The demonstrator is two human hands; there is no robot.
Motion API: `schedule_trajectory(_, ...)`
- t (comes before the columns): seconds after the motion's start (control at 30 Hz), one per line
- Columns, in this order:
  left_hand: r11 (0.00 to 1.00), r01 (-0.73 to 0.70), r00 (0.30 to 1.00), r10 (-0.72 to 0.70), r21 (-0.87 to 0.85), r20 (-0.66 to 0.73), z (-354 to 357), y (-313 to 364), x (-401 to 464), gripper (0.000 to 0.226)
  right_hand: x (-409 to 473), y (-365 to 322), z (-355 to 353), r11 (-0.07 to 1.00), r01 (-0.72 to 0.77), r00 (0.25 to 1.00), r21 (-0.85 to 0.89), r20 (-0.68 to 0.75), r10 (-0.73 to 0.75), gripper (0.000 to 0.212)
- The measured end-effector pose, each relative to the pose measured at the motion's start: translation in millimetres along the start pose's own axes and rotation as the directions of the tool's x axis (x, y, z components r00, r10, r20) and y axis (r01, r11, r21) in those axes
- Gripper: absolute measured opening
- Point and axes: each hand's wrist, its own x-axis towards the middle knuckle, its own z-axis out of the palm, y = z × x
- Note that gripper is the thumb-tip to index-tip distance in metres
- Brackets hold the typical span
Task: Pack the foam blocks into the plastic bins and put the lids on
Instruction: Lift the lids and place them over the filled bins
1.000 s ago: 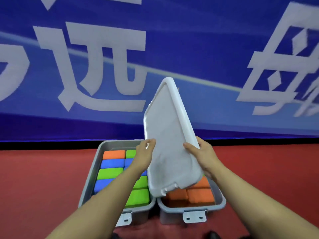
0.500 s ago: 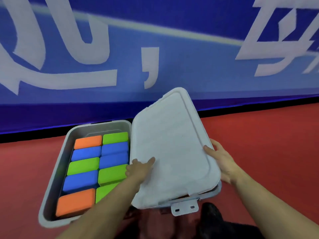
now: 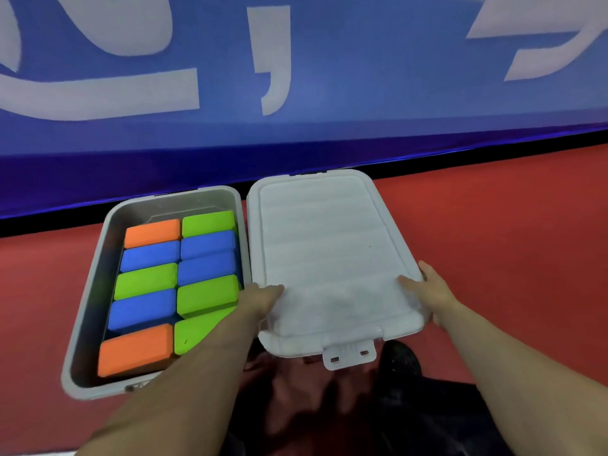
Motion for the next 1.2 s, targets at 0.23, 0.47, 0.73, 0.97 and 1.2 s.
schedule_trajectory(0.23,0.976,-0.005,0.999,-0.004,0.217,0.039,1.8,7.4,-12.8,0.103,-3.8,17.1,8.0,0.899,-0.098,0.992,-0.428,0.025,0.121,0.100)
schedule_trajectory(0.47,0.715,-0.079,0.992,0.123,0.694,-0.014,-0.4,6.1,-41.8,0.097,-10.0,19.6,11.4,0.827,-0.011,0.995,-0.563,0.077,0.065,0.109)
schedule_trajectory(0.73,0.511,-0.185,0.978,0.178,0.839,0.108,-4.5,-17.3,-42.1,0.112,-3.4,31.0,11.7,0.835,-0.086,0.989,-0.544,0.054,0.137,0.108)
schedule_trajectory(0.97,0.510,-0.178,0.983,0.134,0.841,0.126,-0.8,-19.2,-40.1,0.108,3.2,36.8,7.9,0.893,-0.168,0.979,-0.417,0.035,0.200,0.116)
schedule_trajectory(1.2,0.434,-0.190,0.980,0.142,0.881,0.141,6.5,-21.2,-44.9,0.103,15.8,39.5,-2.8,0.910,-0.122,0.992,-0.396,-0.011,0.128,0.105)
